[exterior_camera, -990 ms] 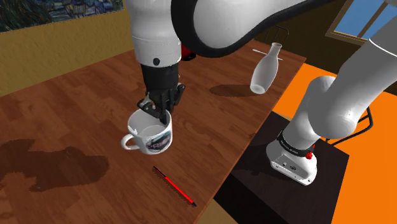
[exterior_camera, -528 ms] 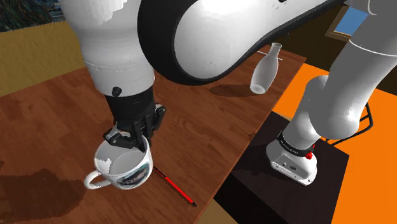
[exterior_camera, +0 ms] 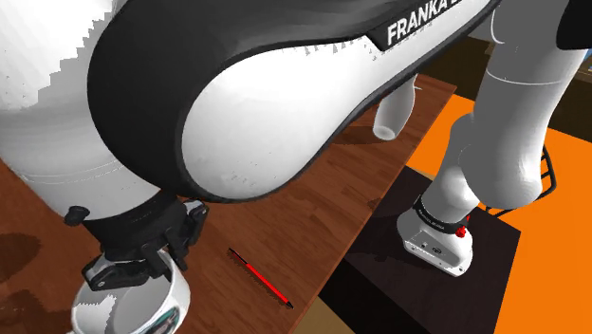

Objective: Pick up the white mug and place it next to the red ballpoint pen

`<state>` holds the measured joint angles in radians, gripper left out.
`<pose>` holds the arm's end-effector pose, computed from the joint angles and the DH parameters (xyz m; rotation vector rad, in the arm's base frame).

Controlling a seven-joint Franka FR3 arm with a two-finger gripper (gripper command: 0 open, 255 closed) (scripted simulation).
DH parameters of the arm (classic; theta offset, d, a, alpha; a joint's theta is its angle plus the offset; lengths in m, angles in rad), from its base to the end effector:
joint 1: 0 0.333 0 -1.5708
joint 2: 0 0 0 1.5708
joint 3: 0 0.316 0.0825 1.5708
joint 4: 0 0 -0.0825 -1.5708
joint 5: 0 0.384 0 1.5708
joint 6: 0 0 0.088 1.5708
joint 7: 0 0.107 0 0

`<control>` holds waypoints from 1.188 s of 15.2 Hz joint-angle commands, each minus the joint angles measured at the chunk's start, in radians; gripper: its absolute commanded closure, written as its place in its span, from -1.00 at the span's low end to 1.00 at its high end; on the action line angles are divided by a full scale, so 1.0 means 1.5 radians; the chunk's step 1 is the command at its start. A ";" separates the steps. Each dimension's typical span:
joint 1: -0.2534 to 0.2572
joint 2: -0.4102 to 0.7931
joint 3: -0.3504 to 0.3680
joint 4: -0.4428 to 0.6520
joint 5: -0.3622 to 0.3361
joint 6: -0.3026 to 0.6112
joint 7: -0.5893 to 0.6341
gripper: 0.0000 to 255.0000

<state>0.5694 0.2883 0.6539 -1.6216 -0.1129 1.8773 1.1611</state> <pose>0.2615 0.5800 0.4859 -3.0885 -0.1119 0.0781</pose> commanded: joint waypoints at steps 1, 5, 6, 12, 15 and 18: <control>0.003 0.006 -0.001 -0.009 -0.004 0.014 0.005 1.00; 0.003 0.013 -0.003 -0.037 -0.009 0.048 0.007 1.00; 0.003 0.015 -0.004 -0.044 -0.011 0.056 0.008 1.00; 0.005 0.030 -0.009 -0.079 -0.022 0.104 0.013 1.00; 0.007 0.040 -0.012 -0.095 -0.029 0.127 0.017 1.00; 0.010 0.051 -0.016 -0.109 -0.037 0.150 0.021 1.00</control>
<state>0.5831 0.3601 0.6319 -1.7742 -0.1649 2.0883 1.1901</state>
